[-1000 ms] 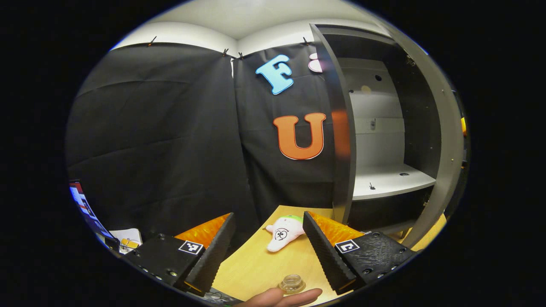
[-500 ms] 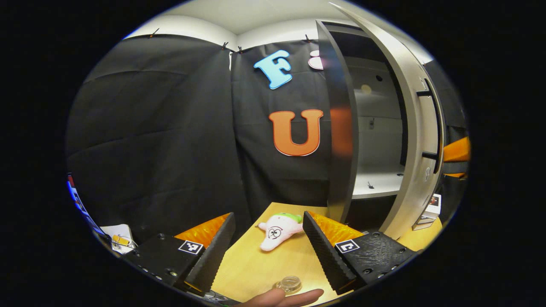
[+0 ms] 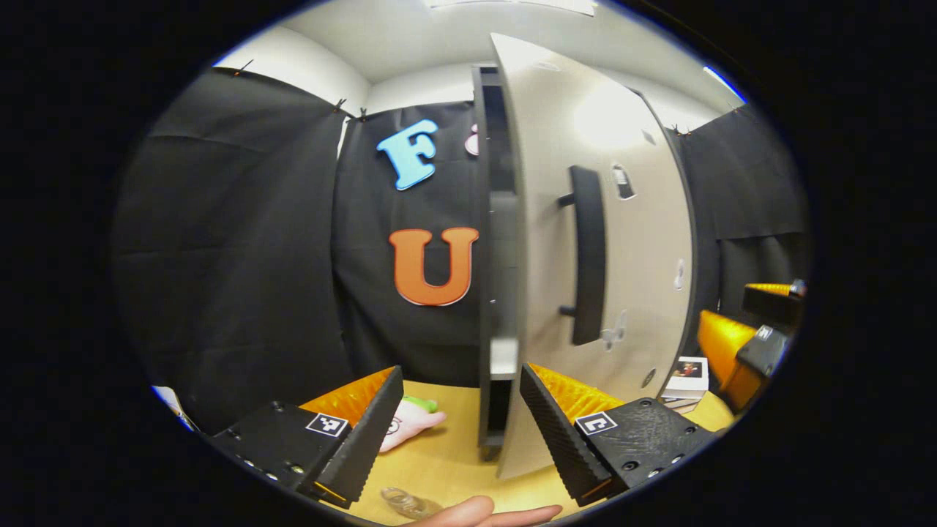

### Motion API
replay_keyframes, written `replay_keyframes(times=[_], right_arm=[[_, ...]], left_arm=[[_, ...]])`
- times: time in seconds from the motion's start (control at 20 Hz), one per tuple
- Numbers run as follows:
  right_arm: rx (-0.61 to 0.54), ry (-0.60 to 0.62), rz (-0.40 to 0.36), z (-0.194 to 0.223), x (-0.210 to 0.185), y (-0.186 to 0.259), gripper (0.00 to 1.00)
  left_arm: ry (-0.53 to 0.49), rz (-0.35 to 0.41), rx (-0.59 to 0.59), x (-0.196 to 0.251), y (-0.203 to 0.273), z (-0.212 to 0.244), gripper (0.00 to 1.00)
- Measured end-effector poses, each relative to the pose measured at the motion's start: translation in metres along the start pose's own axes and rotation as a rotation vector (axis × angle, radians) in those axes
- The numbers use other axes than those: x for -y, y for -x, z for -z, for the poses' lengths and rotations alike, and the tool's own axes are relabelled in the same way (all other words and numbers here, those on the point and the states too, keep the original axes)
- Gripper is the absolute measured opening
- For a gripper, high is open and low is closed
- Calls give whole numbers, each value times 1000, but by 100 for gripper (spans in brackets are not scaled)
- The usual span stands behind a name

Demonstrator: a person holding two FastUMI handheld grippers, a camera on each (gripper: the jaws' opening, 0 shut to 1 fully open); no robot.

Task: Open the cabinet door with the right hand, grasp the bottle in the cabinet with the left hand and place it on the coaster, then close the cabinet door with the right hand.

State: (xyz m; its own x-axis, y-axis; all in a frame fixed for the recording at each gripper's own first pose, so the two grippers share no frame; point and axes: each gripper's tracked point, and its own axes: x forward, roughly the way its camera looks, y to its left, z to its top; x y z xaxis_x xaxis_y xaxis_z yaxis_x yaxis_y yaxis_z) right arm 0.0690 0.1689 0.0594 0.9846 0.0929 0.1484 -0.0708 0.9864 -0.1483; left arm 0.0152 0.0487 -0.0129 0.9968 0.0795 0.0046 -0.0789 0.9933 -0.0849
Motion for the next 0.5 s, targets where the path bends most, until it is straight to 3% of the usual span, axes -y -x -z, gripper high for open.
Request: replay_keyframes(times=[0.1, 0.2, 0.35, 0.5], right_arm=[[-22, -49, -34, -4, 3, 5, 98], [-44, -115, -30, -6, 17, -4, 98], [-36, -195, -22, -9, 31, -13, 99], [-20, -178, 11, -10, 46, -18, 99]], left_arm=[[-23, 25, 42, 14, 0, -14, 100], [-19, 47, 55, 23, 1, -19, 95], [-39, 15, 88, 18, -6, -30, 96], [-33, -10, 70, 16, -20, -28, 96]])
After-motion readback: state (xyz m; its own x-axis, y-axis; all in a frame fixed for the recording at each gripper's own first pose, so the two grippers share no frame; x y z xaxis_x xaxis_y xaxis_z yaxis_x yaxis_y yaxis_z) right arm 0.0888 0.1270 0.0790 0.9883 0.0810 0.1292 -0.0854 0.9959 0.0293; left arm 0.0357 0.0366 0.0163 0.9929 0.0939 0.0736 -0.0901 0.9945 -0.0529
